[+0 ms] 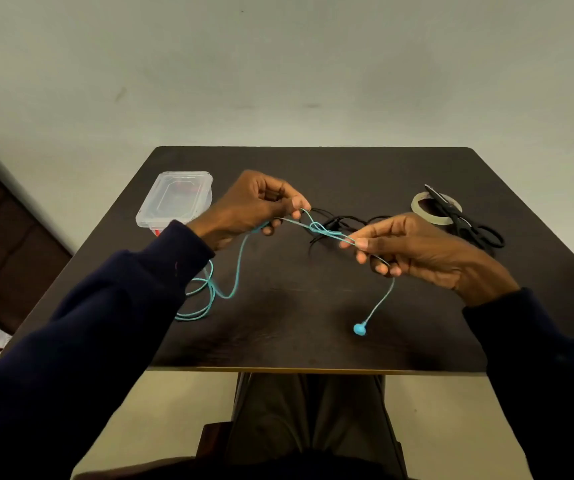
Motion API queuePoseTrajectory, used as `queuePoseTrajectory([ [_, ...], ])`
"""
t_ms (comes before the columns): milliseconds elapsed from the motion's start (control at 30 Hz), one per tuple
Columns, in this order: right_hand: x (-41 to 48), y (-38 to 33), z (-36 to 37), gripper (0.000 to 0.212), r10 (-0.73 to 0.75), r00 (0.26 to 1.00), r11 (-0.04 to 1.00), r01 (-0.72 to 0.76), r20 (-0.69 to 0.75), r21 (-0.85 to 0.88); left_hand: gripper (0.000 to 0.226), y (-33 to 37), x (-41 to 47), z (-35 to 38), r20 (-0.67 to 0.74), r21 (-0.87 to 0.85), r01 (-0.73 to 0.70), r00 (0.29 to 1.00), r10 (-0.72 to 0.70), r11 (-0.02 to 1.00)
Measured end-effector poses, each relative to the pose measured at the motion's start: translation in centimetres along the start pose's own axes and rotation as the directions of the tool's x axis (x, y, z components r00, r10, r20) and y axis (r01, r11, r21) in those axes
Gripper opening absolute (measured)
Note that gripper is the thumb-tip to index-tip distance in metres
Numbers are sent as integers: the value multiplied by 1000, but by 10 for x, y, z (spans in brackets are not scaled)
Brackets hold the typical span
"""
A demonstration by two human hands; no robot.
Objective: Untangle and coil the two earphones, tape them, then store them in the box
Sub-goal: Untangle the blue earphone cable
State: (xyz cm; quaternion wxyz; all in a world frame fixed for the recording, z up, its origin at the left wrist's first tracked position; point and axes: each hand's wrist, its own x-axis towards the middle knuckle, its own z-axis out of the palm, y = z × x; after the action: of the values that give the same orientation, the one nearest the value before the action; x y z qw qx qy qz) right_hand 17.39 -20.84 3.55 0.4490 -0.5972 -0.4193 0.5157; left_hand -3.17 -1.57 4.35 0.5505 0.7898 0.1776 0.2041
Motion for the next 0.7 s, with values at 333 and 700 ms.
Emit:
queuePoseTrajectory([
  [333, 0, 7, -12, 29, -9, 999, 938, -9, -49, -347, 33, 9, -3, -22, 234, 272, 91, 959, -158, 958],
  [700, -3, 37, -9, 31, -183, 947, 983, 171, -263, -70, 33, -18, -16, -25, 125, 207, 135, 979, -163, 969],
])
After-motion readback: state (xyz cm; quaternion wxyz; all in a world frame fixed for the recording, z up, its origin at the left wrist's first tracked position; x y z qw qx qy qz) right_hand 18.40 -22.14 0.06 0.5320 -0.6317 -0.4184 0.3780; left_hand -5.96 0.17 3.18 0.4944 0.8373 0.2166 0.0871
